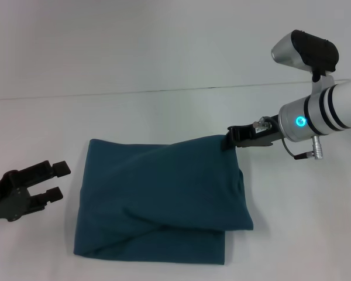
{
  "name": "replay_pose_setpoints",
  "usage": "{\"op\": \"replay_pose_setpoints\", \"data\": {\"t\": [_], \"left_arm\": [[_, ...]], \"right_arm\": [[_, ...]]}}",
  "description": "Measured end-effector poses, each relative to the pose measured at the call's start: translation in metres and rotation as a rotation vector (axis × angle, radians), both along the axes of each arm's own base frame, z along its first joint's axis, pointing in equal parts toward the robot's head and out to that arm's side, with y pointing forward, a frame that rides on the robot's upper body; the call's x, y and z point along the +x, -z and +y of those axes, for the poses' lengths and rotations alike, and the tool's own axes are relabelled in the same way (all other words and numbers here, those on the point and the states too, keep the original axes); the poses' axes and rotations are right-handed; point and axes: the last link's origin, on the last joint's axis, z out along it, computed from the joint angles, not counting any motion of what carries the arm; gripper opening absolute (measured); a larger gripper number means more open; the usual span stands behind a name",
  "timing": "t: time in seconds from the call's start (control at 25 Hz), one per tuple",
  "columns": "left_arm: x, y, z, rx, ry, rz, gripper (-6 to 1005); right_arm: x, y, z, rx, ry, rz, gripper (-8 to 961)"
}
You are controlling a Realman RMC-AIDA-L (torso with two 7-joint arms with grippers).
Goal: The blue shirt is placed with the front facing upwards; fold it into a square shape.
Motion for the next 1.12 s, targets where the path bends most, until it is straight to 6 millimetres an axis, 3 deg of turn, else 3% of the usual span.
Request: {"op": "replay_pose_setpoints", "data": {"t": [0.24, 0.64, 0.68, 0.76, 1.0, 1.12], "left_arm": [[0.0, 0.001, 0.0, 0.0, 0.001, -0.002, 807], [0.001, 0.0, 0.0, 0.0, 0.005, 0.0, 797], [0.001, 0.0, 0.0, -0.002, 0.009, 0.004, 796], [0.002, -0.001, 0.001, -0.008, 0.025, 0.015, 794], [0.006, -0.002, 0.003, -0.022, 0.074, 0.05, 788], [0.005, -0.002, 0.003, -0.05, 0.084, 0.075, 785]], "right_arm": [[0.001, -0.004, 0.004, 0.029, -0.006, -0.016, 56], [0.008, -0.04, 0.014, 0.043, 0.007, -0.021, 238], [0.009, -0.045, 0.012, 0.026, 0.008, -0.006, 256], [0.008, -0.053, 0.004, -0.028, -0.005, 0.042, 499], [-0.004, -0.071, -0.03, -0.188, -0.099, 0.22, 669], [-0.002, -0.073, -0.043, -0.252, -0.089, 0.253, 661]]}}
